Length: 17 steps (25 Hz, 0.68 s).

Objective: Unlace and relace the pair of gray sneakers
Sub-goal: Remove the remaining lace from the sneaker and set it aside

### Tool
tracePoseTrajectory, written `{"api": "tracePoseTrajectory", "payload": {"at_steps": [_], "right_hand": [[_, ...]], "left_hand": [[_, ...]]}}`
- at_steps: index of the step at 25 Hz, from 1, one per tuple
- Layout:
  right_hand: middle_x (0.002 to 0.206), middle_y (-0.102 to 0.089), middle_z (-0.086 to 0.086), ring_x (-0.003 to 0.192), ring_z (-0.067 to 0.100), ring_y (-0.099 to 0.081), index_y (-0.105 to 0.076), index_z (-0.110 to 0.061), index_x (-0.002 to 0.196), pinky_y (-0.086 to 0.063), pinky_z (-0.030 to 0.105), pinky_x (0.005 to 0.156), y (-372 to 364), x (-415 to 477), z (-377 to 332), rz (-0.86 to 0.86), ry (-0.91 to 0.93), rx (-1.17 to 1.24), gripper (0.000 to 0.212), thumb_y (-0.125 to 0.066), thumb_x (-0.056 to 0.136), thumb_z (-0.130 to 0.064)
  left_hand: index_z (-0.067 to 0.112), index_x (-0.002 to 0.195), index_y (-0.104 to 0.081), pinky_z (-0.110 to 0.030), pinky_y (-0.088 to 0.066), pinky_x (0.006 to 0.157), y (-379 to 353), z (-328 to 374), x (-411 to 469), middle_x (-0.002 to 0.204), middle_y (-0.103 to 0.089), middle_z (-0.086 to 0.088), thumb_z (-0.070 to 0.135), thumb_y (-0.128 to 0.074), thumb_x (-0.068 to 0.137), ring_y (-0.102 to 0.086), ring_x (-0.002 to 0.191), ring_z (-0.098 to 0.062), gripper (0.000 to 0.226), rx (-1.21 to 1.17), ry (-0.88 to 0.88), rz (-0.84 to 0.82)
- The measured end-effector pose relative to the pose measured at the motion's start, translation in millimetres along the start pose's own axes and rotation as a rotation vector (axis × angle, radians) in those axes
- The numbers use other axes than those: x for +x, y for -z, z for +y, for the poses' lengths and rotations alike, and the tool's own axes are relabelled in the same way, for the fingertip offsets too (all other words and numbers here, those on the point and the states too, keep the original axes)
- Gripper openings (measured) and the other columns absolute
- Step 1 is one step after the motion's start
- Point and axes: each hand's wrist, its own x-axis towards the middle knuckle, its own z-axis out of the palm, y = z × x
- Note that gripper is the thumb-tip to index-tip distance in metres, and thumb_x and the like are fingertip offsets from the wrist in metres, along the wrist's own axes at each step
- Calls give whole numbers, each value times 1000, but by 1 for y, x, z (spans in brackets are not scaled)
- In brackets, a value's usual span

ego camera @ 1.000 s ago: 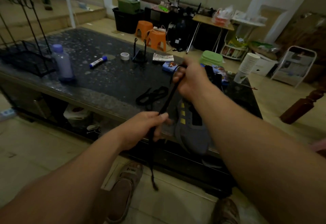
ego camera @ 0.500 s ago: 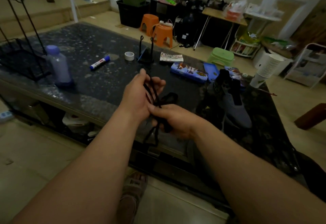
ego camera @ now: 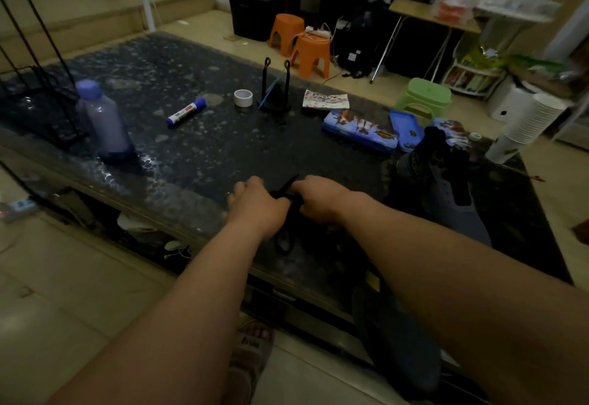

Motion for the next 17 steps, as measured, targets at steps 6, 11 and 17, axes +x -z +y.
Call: {"api": "tracePoseTrajectory", "payload": {"at_steps": [6, 11, 17], "right_hand": [[113, -75, 16, 102, 24, -73, -70, 1, 120, -61, 31, 75, 10, -77, -12, 147, -2, 1677, 24, -57, 101, -8], [121, -70, 19, 113, 33, -66, -68, -1, 125, -55, 48, 97, -1, -177, -8, 526, -68, 1348, 36, -48, 100, -18], [116, -74, 5, 105, 22, -69, -67, -27, 116, -52, 46, 96, -81, -310, 52, 803, -311, 1793, 30, -53, 104, -50]], "left_hand": [[33, 114, -71, -51, -55, 98, -4, 40, -41, 111, -76, -4, 63, -54, 92, -73, 105, -24, 40, -847, -98, -233], [20, 99, -67, -46, -60, 81, -45, 91, -101, 105, -73, -14, 24, -53, 103, -72, 97, -31, 15, -1157, -11, -42], [12, 81, -57, -30, -40, 54, -113, 166, -203, 56, -47, -8, 23, -50, 106, -45, 42, -17, 27, -1372, -34, -460]]}}
